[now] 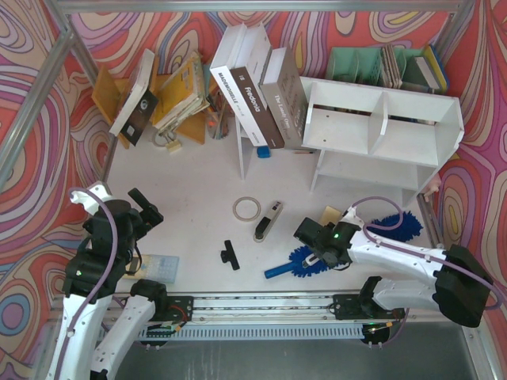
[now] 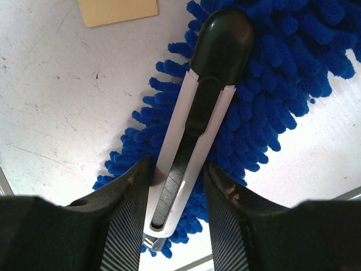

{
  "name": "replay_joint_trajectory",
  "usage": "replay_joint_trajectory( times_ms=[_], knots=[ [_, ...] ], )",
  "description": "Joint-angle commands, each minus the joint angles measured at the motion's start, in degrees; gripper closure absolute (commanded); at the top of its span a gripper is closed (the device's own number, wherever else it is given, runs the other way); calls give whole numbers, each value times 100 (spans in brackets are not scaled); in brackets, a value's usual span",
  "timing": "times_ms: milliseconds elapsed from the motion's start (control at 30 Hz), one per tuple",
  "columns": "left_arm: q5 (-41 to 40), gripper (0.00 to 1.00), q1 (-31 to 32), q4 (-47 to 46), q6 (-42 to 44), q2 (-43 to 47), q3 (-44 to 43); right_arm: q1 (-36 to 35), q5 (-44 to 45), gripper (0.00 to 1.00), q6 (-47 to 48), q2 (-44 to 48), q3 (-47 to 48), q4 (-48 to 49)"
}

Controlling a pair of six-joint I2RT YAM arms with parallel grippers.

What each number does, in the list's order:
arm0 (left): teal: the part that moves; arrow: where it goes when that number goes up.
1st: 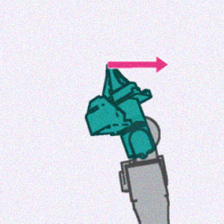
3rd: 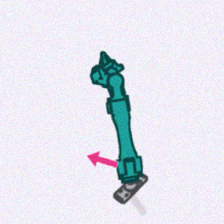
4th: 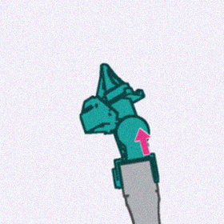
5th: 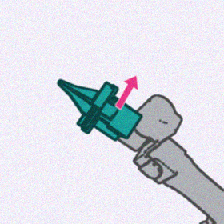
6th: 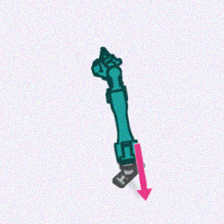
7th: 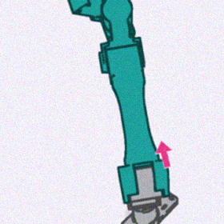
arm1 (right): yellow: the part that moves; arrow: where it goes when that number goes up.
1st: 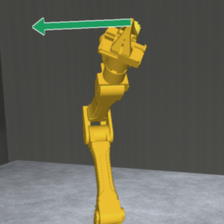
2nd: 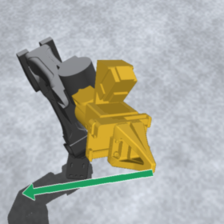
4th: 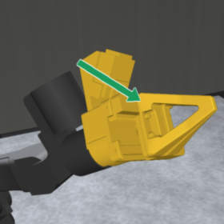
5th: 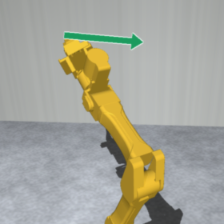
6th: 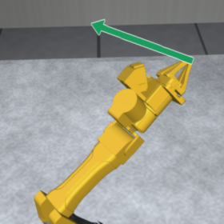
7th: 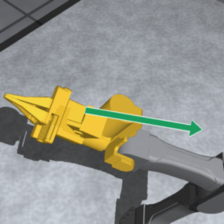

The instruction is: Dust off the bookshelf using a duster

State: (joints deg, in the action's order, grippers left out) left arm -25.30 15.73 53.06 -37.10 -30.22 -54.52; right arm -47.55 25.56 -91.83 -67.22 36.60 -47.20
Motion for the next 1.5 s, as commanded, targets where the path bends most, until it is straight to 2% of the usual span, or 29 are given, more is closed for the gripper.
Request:
replay_joint_trajectory(
  times_ms=[0, 333, 933, 1200, 1467],
  knots=[
    [7, 2, 9, 91, -16, 51, 83, 37, 96, 57, -89, -62, -62, 19],
    [7, 2, 9, 91, -16, 46, 89, 45, 248, 67, -69, 109, 156, -267],
    [17, 2, 9, 82, -16, 16, 84, 44, 463, 69, 149, 308, 679, -559],
    [25, 2, 5, 73, -14, 7, 95, 44, 170, 70, 731, 168, 780, 530],
    [25, 2, 9, 73, -15, 31, 91, 49, -47, 71, 829, -657, 1153, 1190]
  ],
)
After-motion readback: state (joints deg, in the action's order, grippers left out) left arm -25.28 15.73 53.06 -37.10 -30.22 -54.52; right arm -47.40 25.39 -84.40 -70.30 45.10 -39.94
